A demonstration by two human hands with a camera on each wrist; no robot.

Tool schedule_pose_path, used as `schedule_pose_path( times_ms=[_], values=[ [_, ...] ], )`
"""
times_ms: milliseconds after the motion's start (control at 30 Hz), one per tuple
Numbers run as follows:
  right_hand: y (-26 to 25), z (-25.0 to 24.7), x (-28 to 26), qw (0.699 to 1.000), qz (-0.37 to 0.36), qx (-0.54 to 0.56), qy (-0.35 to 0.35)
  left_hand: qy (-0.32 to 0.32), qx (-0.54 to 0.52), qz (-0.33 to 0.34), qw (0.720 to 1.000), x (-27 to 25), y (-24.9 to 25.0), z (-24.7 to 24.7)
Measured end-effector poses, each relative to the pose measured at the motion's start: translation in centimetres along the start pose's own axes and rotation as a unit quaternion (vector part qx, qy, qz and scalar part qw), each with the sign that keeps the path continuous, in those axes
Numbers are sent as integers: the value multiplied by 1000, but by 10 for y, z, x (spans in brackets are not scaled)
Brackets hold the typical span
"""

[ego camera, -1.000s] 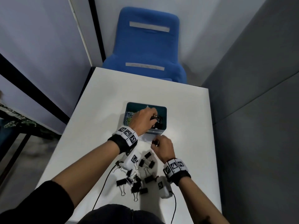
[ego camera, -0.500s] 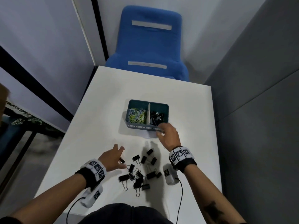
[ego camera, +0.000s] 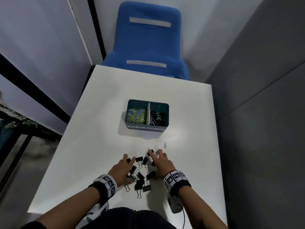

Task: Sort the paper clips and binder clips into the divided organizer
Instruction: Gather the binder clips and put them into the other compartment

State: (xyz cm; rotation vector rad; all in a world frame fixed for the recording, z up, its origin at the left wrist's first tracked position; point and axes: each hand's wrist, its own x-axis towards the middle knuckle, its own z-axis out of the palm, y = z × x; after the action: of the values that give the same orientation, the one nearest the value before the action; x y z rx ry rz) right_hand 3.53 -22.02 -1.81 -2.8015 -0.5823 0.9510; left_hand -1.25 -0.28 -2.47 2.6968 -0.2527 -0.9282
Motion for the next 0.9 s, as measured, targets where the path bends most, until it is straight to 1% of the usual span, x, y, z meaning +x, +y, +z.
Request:
schedule_pose_path(
  times_ms=[133, 267, 467, 533, 667, 767, 833, 900],
  values=[
    [-14, 2, 10, 999, 17, 37, 27, 23, 3, 8, 1000, 10, 7, -14],
    [-19, 8, 14, 991, 37, 111, 58, 39, -19, 7, 999, 17, 1, -15],
    [-10, 6, 10, 977, 70, 175, 99, 88, -73, -14, 993, 19, -11, -11],
    [-5, 6, 6, 971, 79, 191, 118, 101, -91, -6, 991, 18, -11, -16],
    [6, 13, 0, 959, 95, 224, 143, 158, -125, 34, 979, 17, 4, -43],
    [12, 17, -4, 953, 113, 236, 151, 194, -157, 58, 967, 21, 28, -75],
    [13, 11, -6, 951, 119, 239, 153, 224, -168, 85, 956, 29, 47, -101],
    [12, -4, -4, 950, 108, 243, 167, 258, -188, 103, 942, 43, 65, -126]
  ],
)
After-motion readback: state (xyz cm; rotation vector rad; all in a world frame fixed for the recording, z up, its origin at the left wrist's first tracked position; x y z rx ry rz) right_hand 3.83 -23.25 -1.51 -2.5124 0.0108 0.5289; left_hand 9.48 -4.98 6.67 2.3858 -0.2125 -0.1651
